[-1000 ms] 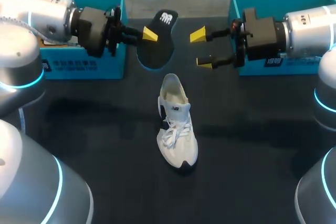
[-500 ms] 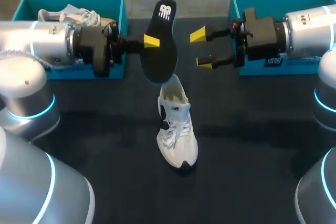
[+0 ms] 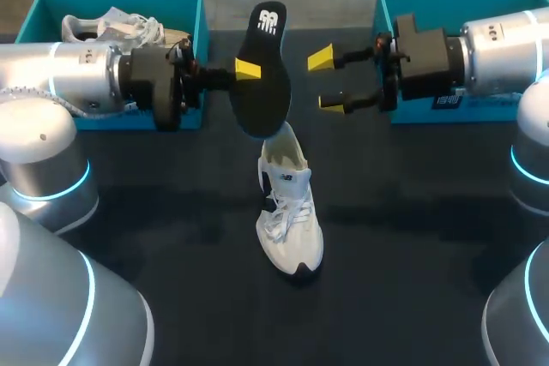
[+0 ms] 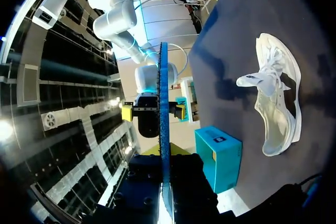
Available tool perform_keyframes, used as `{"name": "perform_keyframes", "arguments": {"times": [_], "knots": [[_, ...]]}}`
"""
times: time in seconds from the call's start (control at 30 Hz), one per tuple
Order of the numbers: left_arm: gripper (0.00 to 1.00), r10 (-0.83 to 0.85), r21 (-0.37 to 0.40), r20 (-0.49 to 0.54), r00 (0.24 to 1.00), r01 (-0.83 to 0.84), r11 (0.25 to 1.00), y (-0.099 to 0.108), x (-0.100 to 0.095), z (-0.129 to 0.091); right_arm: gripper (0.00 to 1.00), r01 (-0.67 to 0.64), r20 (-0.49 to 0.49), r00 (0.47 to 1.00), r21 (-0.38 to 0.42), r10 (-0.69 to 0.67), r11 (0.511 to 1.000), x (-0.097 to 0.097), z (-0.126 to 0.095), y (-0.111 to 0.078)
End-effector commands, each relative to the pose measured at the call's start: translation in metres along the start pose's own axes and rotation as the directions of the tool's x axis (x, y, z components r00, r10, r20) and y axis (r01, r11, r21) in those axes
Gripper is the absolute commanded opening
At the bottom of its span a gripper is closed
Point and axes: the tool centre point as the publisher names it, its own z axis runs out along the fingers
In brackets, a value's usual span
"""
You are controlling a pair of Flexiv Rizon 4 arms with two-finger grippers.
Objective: Take the shoe out of the shoebox, open the shoe tongue, remove and reinsert the insole, then place the shoe into the shoebox
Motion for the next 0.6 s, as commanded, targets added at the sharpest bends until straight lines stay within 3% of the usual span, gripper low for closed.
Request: {"name": "perform_keyframes", "arguments": {"times": [0.03, 0.4, 0.53, 0.6], "knots": [[0.0, 0.004, -0.004, 0.007, 1.0, -0.004, 1.0, -0.001, 0.001, 0.005, 1.0, -0.007, 0.006, 1.0, -0.006, 0.007, 1.0, -0.001, 0.021, 0.006], [0.0, 0.0, -0.024, 0.027, 1.0, 0.0, 1.0, 0.002, 0.001, 0.014, 1.0, 0.008, -0.012, 1.0, 0.021, -0.008, 1.0, 0.006, 0.047, 0.009], [0.0, -0.002, -0.021, 0.032, 0.999, 0.003, 1.0, 0.001, 0.001, 0.017, 0.89, 0.006, -0.015, 1.0, 0.028, -0.005, 1.0, 0.005, 0.053, 0.009], [0.0, 0.0, -0.021, 0.036, 0.999, 0.001, 1.0, 0.001, 0.0, 0.018, 0.73, 0.002, -0.015, 1.0, 0.03, -0.001, 1.0, 0.004, 0.055, 0.008]]}}
